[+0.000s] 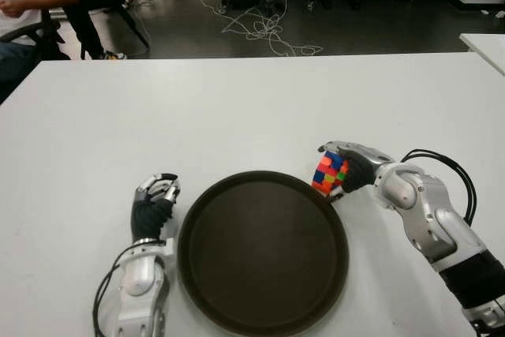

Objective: Pick up the Rubik's Cube and put it in the plate

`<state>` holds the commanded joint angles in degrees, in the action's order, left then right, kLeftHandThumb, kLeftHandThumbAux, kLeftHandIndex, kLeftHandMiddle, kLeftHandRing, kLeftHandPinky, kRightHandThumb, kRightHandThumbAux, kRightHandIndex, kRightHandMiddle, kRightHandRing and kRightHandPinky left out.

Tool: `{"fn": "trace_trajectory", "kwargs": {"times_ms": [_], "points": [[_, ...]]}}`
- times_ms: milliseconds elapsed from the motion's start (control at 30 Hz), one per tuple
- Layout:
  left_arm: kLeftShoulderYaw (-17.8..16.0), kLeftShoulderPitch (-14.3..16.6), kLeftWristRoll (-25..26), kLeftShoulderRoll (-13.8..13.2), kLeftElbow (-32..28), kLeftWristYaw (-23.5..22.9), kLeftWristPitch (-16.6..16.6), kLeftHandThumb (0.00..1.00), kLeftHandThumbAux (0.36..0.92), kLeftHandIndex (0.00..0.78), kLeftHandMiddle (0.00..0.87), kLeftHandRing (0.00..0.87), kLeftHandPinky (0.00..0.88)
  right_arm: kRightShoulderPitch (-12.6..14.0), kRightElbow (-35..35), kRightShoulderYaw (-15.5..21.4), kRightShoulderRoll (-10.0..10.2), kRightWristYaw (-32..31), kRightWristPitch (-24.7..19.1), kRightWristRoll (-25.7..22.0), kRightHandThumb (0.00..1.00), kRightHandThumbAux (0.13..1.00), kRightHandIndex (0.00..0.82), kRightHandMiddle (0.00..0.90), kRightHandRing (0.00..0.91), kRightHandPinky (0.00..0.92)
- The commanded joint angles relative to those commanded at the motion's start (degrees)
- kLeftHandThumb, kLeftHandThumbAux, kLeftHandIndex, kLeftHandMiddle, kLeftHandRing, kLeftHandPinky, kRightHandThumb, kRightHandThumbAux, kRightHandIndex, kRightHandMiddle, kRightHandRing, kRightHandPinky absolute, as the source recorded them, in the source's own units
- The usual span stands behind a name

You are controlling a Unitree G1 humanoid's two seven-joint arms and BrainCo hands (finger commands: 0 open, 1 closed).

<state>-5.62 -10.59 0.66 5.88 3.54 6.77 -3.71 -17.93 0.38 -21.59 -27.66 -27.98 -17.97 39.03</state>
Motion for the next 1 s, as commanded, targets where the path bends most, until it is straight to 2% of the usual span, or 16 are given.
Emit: {"fn": "trace_trajectory", "kwargs": {"times_ms": [133,400,633,1000], "points": [[0.11,-0.09,0.19,-0.08,0.01,-0.45,-0.42,0.710,0.706,0.444,0.782,0.813,0.815,-0.09,-0.08,0.06,0.06,-0.42,-0.44,-0.20,0.000,0.784,0.037,0.042,0.077,0.075],[-0.18,-0.29,0.82,0.27,-0.15,-0.84,-0.62,0.710,0.706,0.444,0.781,0.812,0.813,-0.08,0.12,0.23,-0.58,-0.21,2.01,-0.92,0.000,0.795,0.028,0.025,0.060,0.071],[-0.40,-0.19,0.83,0.56,-0.15,-0.29,-0.43,0.712,0.705,0.444,0.779,0.811,0.811,-0.18,0.42,0.04,-0.71,-0.08,2.68,-0.40,0.000,0.812,0.053,0.027,0.064,0.085],[-0.30,-0.18,0.48,0.16,0.30,-0.42,-1.26,0.710,0.706,0.444,0.784,0.813,0.814,-0.04,0.29,0.48,0.11,-0.08,1.51,-0.84,0.000,0.839,0.079,0.049,0.085,0.095]]}}
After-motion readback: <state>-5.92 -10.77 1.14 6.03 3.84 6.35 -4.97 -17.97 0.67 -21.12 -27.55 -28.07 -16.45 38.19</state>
